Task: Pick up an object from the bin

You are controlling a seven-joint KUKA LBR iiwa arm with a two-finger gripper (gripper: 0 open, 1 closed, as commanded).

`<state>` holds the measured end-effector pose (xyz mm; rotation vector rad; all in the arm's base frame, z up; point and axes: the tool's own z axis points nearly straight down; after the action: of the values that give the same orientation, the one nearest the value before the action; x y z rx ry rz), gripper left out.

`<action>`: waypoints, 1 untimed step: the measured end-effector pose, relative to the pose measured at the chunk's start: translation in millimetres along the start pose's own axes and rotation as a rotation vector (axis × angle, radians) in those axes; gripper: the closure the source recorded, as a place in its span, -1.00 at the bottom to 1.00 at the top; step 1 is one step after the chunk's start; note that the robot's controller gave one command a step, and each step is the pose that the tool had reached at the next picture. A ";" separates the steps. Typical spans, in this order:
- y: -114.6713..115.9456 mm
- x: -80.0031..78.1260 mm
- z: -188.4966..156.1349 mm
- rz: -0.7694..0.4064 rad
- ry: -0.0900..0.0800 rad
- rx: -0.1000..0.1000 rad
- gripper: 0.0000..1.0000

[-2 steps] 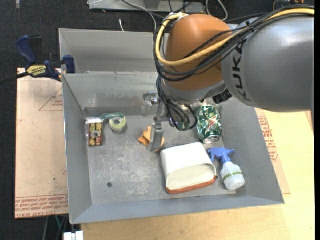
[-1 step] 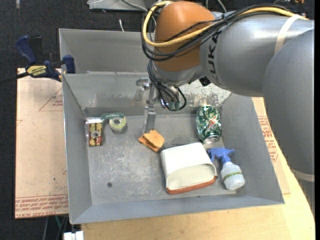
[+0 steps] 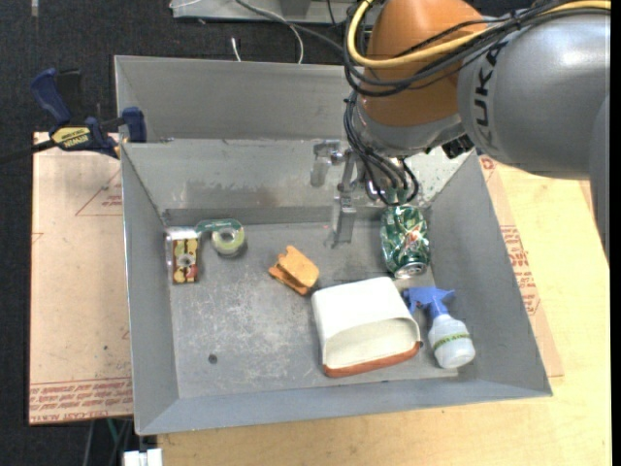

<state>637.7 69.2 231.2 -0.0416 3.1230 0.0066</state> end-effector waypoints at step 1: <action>2.7 37.1 28.2 -0.016 0.024 0.001 -1.00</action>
Offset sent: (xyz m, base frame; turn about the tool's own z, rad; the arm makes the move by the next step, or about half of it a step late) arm -0.0013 0.0228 -0.0430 -0.0038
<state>601.1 71.1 202.3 -0.0663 3.1465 0.0036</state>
